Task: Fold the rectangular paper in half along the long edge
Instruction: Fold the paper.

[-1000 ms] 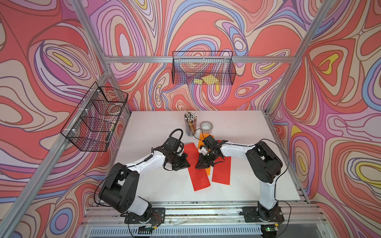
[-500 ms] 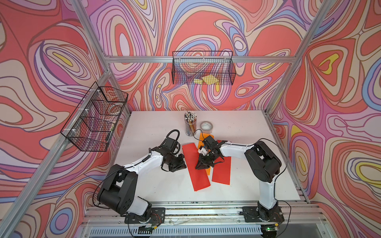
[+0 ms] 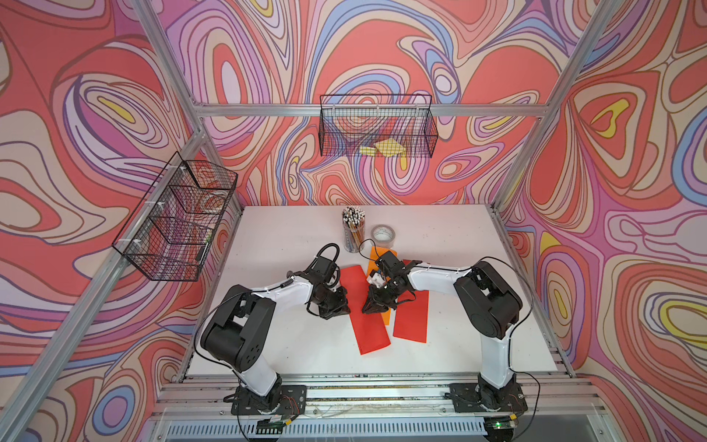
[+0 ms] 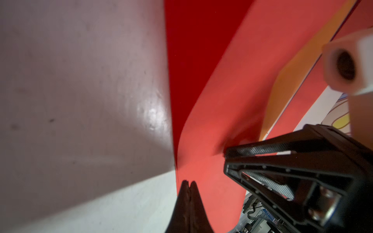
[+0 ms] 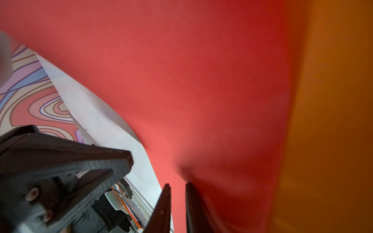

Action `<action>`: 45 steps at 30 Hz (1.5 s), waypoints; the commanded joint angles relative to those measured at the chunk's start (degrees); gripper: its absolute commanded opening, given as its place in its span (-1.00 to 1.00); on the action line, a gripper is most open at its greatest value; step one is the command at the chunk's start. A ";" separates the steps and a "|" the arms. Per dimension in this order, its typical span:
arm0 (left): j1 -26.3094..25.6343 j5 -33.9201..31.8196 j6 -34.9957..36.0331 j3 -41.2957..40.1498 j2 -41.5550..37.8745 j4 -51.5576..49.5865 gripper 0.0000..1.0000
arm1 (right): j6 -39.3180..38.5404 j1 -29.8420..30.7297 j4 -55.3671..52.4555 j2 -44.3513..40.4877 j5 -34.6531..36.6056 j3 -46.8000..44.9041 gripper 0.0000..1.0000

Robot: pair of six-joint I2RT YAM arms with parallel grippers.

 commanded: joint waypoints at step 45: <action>-0.68 -0.40 -3.79 -4.00 1.70 11.51 -1.00 | 1.88 -0.18 5.25 -0.79 -1.34 -1.25 -0.64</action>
